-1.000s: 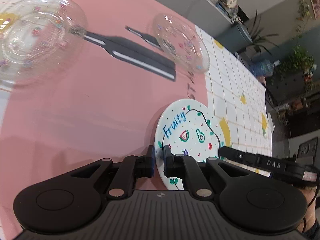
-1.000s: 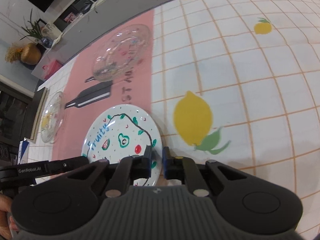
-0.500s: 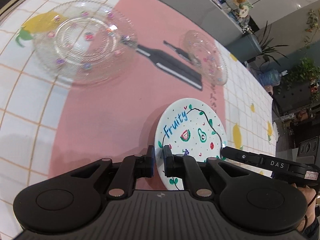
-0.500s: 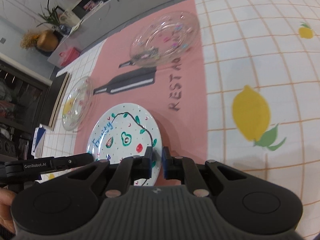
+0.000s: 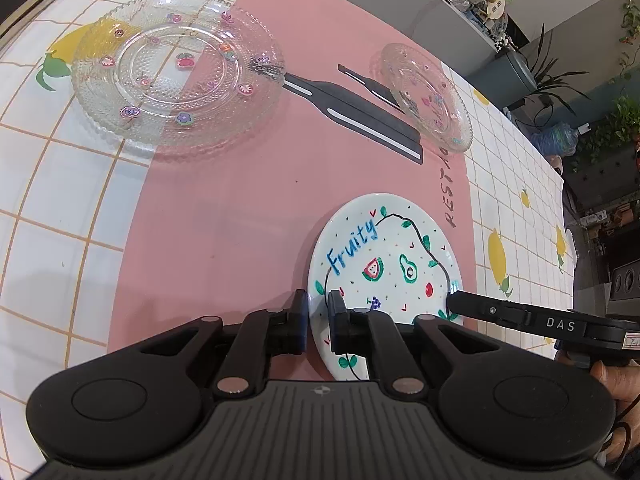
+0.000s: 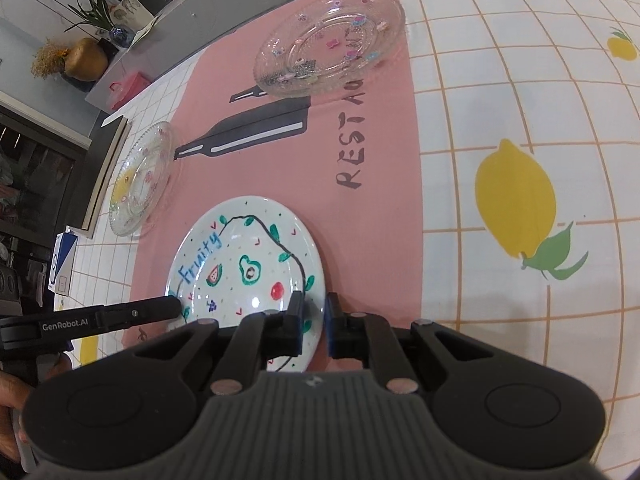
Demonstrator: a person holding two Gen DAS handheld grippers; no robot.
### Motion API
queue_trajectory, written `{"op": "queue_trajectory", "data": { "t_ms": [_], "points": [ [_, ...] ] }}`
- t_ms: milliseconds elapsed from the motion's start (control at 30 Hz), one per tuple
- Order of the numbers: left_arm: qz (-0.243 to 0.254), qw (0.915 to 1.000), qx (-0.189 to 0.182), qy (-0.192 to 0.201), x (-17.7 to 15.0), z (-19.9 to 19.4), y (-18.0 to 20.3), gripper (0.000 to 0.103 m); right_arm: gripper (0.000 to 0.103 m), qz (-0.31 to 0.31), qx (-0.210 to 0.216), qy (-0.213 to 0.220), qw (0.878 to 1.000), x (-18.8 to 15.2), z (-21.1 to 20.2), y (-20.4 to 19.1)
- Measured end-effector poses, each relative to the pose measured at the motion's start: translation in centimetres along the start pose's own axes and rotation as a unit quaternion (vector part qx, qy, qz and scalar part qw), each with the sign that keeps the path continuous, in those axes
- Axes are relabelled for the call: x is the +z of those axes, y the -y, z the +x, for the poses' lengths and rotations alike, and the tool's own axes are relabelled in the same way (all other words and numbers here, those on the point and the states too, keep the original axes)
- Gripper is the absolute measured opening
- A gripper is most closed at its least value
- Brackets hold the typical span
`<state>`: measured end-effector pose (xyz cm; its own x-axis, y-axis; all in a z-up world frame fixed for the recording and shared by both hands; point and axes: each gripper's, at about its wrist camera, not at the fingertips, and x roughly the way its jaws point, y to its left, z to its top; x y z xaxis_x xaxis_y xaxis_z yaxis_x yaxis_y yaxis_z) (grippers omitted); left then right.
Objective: Organize plates and bowls
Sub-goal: 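Grip the Fruity plate rim with both tools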
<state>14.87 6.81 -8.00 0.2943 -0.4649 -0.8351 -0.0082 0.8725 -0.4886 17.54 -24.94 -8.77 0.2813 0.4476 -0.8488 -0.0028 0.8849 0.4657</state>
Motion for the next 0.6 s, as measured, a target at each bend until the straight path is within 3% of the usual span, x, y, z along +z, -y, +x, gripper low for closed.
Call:
{"op": "queue_trajectory", "data": {
  "t_ms": [433,500,600],
  "points": [
    [0.005,0.9999,0.006,-0.013,-0.2,0.2,0.4,0.012,0.009,0.003,0.001,-0.01,1.0,0.3,0.2,0.0],
    [0.005,0.9998,0.006,-0.016,-0.1,0.2,0.4,0.012,0.012,0.003,0.004,-0.012,1.0,0.3,0.3,0.0],
    [0.027,0.9988,0.039,-0.009,0.2,-0.3,1.1,0.018,0.014,-0.005,0.0,-0.017,1.0,0.4,0.4,-0.2]
  ]
}}
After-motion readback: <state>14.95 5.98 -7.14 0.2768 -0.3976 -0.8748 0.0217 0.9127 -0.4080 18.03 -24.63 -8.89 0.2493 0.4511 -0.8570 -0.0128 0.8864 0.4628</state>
